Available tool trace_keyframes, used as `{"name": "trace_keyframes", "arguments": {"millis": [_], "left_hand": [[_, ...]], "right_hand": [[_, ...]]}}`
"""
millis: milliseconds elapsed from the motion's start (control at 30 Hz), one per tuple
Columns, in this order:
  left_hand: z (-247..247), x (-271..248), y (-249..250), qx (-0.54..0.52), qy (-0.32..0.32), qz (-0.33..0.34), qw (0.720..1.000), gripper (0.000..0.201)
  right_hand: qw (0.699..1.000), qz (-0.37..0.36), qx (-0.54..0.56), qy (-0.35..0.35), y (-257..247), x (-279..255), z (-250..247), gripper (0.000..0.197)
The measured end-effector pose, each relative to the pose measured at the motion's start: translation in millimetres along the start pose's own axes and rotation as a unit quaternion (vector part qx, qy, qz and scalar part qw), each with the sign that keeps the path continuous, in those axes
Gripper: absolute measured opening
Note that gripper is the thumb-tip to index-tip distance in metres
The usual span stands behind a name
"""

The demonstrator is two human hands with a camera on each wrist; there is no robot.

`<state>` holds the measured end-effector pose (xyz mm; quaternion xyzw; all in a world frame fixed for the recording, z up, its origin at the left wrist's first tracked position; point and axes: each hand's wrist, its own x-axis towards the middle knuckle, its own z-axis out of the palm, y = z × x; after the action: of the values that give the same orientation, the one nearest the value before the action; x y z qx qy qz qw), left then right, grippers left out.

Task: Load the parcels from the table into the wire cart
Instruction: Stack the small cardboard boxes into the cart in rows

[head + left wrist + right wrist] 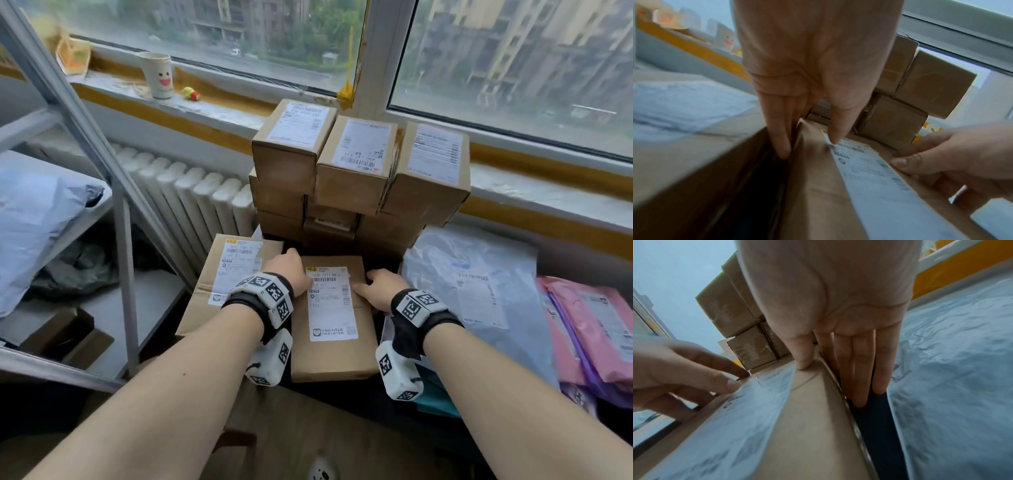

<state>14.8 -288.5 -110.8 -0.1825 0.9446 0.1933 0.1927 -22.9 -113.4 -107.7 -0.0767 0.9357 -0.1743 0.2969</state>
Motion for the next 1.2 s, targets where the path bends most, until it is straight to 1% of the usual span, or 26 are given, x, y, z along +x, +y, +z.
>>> {"name": "trace_keyframes", "arguments": {"millis": [67, 133, 167, 233, 300, 433, 533, 600, 733, 900, 967, 1200], "left_hand": [[6.1, -0.9, 2.6, -0.027, -0.020, -0.038, 0.999, 0.062], [12.0, -3.2, 5.3, -0.050, -0.025, -0.066, 0.996, 0.081], [14.2, -4.3, 6.5, -0.064, -0.026, -0.073, 0.995, 0.087], [16.3, -7.3, 10.0, -0.101, -0.030, -0.082, 0.991, 0.093], [17.2, -9.6, 12.7, -0.145, -0.031, -0.090, 0.985, 0.094], [18.5, -13.9, 15.6, -0.194, -0.039, -0.097, 0.975, 0.090], [16.9, -19.0, 18.4, -0.205, -0.035, -0.083, 0.975, 0.080], [12.7, -22.7, 19.8, -0.204, -0.027, -0.070, 0.976, 0.074], [-1.6, -30.9, 20.8, -0.183, -0.028, -0.039, 0.982, 0.072], [-16.6, -47.4, 27.0, -0.166, -0.016, 0.006, 0.986, 0.071], [-20.2, -54.6, 29.7, -0.174, -0.011, 0.019, 0.985, 0.071], [-16.0, -84.2, 46.5, -0.223, -0.014, 0.073, 0.972, 0.064]], "right_hand": [[0.999, 0.020, 0.026, 0.000, 2.0, 0.3, 5.8, 0.047], [0.998, 0.044, 0.049, -0.001, 3.7, -1.6, 12.8, 0.054], [0.997, 0.055, 0.059, -0.001, 4.5, -3.1, 16.1, 0.058], [0.995, 0.066, 0.076, 0.003, 6.3, -4.5, 20.9, 0.060], [0.993, 0.067, 0.096, 0.003, 7.4, -4.7, 22.2, 0.058], [0.983, 0.078, 0.167, -0.020, 8.3, -8.9, 21.1, 0.053], [0.974, 0.081, 0.211, -0.019, 7.4, -13.9, 18.3, 0.045], [0.971, 0.080, 0.226, -0.009, 5.9, -19.1, 14.2, 0.040], [0.963, 0.084, 0.255, 0.011, 2.9, -34.8, 3.8, 0.036], [0.946, 0.104, 0.304, 0.036, -5.1, -65.3, -8.1, 0.042], [0.941, 0.104, 0.319, 0.049, -7.6, -81.2, -11.2, 0.042], [0.926, 0.110, 0.345, 0.108, 1.4, -132.0, -13.9, 0.027]]}}
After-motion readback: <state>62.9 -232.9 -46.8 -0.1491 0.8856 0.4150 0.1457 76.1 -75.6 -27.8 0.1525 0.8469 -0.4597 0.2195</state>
